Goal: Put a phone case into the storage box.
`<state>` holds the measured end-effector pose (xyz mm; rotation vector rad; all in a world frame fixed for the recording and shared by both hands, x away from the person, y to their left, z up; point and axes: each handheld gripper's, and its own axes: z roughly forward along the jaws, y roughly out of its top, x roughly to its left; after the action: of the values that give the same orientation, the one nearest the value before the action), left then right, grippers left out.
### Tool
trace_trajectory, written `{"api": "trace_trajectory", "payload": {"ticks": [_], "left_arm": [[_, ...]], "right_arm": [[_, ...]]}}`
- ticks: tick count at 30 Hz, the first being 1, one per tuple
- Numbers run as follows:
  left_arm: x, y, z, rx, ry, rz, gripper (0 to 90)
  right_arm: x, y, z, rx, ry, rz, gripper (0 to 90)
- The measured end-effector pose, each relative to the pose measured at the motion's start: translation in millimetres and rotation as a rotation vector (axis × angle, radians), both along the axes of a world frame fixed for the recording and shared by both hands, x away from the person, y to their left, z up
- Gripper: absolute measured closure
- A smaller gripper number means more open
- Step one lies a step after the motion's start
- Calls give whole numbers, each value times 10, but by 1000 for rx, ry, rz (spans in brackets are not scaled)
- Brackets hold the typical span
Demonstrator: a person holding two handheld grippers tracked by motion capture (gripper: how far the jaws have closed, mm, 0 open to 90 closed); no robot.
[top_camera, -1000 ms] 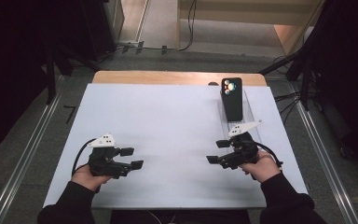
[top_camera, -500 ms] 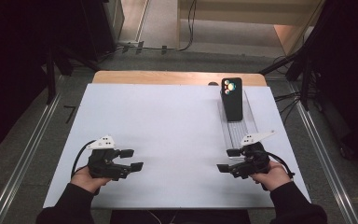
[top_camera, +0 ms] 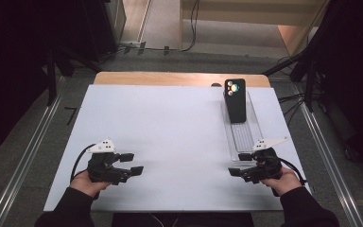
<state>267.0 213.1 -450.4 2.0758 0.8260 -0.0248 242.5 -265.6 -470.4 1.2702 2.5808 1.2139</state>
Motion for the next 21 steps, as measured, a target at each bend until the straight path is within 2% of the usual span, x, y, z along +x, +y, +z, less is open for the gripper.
{"api": "trace_trajectory", "payload": {"ticks": [4, 21], "left_arm": [[7, 2, -9, 2, 5, 0, 312], [11, -5, -9, 1, 6, -5, 312]], "right_arm": [[9, 7, -28, -14, 11, 3, 205], [4, 14, -35, -13, 14, 14, 204]]}}
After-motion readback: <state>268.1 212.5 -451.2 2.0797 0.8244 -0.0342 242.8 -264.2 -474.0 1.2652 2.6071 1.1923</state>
